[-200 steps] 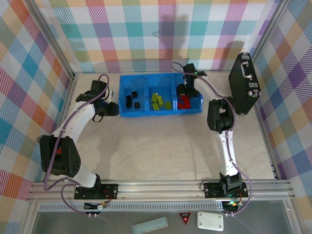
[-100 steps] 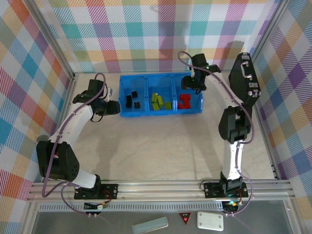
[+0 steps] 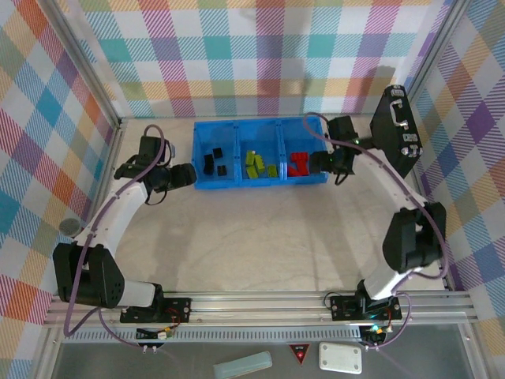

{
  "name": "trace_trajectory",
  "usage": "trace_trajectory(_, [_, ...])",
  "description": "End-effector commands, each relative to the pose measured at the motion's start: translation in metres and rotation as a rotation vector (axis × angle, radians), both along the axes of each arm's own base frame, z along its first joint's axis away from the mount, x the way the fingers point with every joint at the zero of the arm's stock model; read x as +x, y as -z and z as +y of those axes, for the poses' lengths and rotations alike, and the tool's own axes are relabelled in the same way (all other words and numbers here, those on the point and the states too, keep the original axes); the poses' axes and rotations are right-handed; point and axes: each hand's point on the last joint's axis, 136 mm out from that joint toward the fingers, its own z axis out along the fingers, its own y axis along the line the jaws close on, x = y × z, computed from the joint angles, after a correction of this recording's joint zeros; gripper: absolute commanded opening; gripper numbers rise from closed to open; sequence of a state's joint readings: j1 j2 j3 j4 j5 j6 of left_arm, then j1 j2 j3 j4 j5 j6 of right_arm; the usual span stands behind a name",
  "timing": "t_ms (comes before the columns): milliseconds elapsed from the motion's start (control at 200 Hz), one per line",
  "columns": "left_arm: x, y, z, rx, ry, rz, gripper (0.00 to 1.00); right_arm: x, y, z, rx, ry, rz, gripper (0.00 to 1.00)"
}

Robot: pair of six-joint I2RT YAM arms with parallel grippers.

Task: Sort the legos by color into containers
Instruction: Reset both arms

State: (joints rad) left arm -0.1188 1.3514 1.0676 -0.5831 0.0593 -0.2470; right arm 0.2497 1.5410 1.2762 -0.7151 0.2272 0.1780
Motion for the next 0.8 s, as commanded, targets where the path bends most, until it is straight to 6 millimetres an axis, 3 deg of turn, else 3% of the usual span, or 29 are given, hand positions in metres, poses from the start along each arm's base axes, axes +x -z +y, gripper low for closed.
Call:
trace_trajectory(0, [0.009,-0.005,0.022,0.054,-0.107,-0.111,0.91,-0.005,0.007,-0.022,-0.056,0.067,-0.077,0.99])
trace_trajectory(80, [0.005,-0.001,0.035,0.096,-0.162,-0.152,1.0,-0.016,0.021,-0.034,-0.09,0.088,-0.102,0.99])
trace_trajectory(385, [0.008,0.01,0.067,0.314,-0.189,-0.289,1.0,-0.023,0.065,-0.077,-0.224,0.228,-0.254,0.99])
trace_trajectory(460, [0.01,0.015,0.07,0.362,-0.168,-0.321,1.0,-0.021,0.074,-0.078,-0.251,0.193,-0.321,0.99])
trace_trajectory(575, [0.014,0.019,0.061,0.368,-0.096,-0.422,1.0,-0.012,0.065,-0.074,-0.242,0.14,-0.452,0.99])
trace_trajectory(795, [0.025,0.022,0.044,0.319,-0.024,-0.586,1.0,0.004,0.046,-0.047,-0.112,0.005,-0.643,0.99])
